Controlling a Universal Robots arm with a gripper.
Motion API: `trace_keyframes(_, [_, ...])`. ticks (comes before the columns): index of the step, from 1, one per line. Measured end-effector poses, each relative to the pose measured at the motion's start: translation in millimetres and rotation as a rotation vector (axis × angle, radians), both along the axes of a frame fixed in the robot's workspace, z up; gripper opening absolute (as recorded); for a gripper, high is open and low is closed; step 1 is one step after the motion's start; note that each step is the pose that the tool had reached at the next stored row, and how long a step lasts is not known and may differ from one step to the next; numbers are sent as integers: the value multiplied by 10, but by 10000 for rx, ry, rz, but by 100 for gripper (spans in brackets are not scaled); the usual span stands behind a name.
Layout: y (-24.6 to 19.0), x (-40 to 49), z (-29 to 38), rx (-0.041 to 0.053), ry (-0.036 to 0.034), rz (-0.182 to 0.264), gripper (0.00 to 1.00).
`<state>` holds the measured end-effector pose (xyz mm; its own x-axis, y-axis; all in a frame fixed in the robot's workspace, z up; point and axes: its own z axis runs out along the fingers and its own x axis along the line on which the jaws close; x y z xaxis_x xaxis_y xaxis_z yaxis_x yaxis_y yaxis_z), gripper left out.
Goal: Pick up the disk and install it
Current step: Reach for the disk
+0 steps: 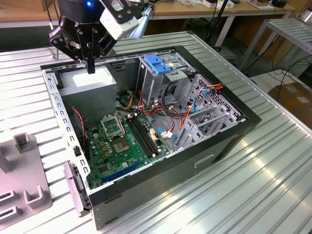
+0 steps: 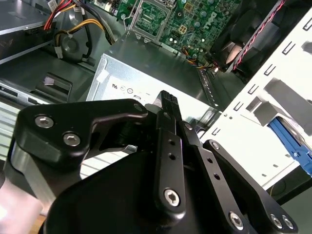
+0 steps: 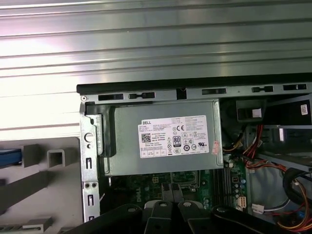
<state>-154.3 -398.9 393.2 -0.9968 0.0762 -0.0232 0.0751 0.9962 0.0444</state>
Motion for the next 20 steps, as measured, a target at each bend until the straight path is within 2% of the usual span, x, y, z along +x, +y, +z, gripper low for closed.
trace_keyframes(20, [0,-120,-1,0,12,0,10])
